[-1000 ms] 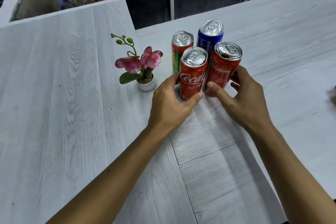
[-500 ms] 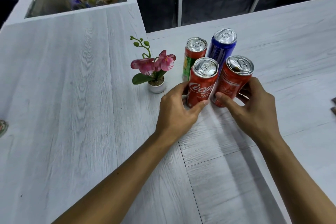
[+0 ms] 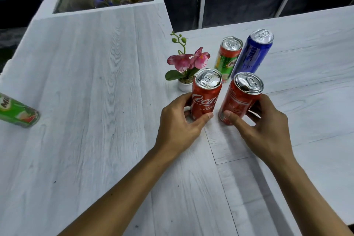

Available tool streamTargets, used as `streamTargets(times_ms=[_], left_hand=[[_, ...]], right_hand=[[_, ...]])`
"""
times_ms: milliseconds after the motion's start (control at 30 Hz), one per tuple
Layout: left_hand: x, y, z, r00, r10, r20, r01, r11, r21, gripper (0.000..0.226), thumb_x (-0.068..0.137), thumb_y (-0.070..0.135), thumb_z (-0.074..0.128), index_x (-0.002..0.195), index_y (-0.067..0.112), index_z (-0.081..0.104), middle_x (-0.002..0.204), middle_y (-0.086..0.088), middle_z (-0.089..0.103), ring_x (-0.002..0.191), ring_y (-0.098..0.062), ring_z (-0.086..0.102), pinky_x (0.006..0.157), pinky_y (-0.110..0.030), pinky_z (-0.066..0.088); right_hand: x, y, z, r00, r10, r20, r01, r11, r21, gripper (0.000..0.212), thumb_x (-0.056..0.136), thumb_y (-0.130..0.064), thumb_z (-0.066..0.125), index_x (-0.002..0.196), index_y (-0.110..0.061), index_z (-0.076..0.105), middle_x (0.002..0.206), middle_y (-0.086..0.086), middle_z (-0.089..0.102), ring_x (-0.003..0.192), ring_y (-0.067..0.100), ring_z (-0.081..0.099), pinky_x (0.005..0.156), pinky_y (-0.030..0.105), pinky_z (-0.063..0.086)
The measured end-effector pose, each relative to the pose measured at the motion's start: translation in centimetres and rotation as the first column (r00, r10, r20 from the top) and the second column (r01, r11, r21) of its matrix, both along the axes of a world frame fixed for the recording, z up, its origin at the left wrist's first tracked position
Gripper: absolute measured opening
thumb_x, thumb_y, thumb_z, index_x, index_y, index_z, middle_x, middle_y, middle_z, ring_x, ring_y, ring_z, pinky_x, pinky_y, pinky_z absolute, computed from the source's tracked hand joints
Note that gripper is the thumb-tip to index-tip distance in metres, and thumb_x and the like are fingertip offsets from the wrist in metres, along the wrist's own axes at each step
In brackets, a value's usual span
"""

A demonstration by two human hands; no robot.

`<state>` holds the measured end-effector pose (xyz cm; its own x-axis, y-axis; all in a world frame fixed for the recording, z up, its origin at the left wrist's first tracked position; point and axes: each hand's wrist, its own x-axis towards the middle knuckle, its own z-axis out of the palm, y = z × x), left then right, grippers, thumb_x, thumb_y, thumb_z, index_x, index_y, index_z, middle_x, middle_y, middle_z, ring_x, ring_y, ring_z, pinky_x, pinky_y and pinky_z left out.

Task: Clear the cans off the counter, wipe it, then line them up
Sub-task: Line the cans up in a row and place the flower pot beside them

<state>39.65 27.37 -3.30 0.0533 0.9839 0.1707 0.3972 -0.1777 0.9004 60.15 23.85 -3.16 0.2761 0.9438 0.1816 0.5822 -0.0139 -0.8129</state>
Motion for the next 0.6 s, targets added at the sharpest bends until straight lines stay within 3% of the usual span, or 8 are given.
streamTargets(times_ms=[167,333,500,600], left_hand=[[-2.9,-1.3,0.2,1.0,0.02,0.004,-0.02,1.0,0.018,0.064,0.075,0.039,0.09,0.132,0.02,0.066,0.117,0.018,0.069,0.101,0.011,0.064,0.086,-0.009,0.052],[-6.7,-2.6,0.4,0.998,0.056,0.003,-0.056,0.997,0.05,0.063,0.075,0.039,0.091,0.13,0.022,0.066,0.11,0.029,0.065,0.107,0.008,0.065,0.088,-0.016,0.057],[-11.0,-3.4,0.9,0.995,0.102,-0.001,-0.101,0.992,0.073,0.063,0.075,0.041,0.09,0.13,0.024,0.066,0.103,0.041,0.059,0.102,0.021,0.06,0.082,-0.005,0.05],[-13.6,-3.7,1.4,0.991,0.132,0.009,-0.132,0.988,0.083,0.061,0.075,0.039,0.091,0.129,0.024,0.066,0.102,0.041,0.06,0.102,0.019,0.061,0.081,-0.005,0.051]], right_hand=[[-2.9,-0.7,0.1,1.0,0.031,0.002,-0.031,1.0,0.0,0.071,0.072,-0.05,0.087,0.131,-0.025,0.057,0.114,-0.015,0.064,0.091,-0.019,0.056,0.076,-0.005,0.042],[-6.6,-1.1,0.5,0.996,0.083,0.027,-0.083,0.997,0.005,0.074,0.072,-0.052,0.084,0.133,-0.022,0.056,0.124,-0.004,0.069,0.1,0.001,0.061,0.075,-0.007,0.04],[-10.9,-1.1,1.3,0.991,0.132,0.026,-0.132,0.991,0.017,0.075,0.074,-0.053,0.083,0.136,-0.021,0.054,0.124,-0.007,0.067,0.101,0.0,0.06,0.075,-0.007,0.04],[-13.6,-0.9,1.9,0.988,0.157,0.007,-0.157,0.987,0.032,0.073,0.075,-0.051,0.084,0.134,-0.022,0.055,0.117,-0.015,0.062,0.092,-0.012,0.058,0.075,-0.006,0.041]])
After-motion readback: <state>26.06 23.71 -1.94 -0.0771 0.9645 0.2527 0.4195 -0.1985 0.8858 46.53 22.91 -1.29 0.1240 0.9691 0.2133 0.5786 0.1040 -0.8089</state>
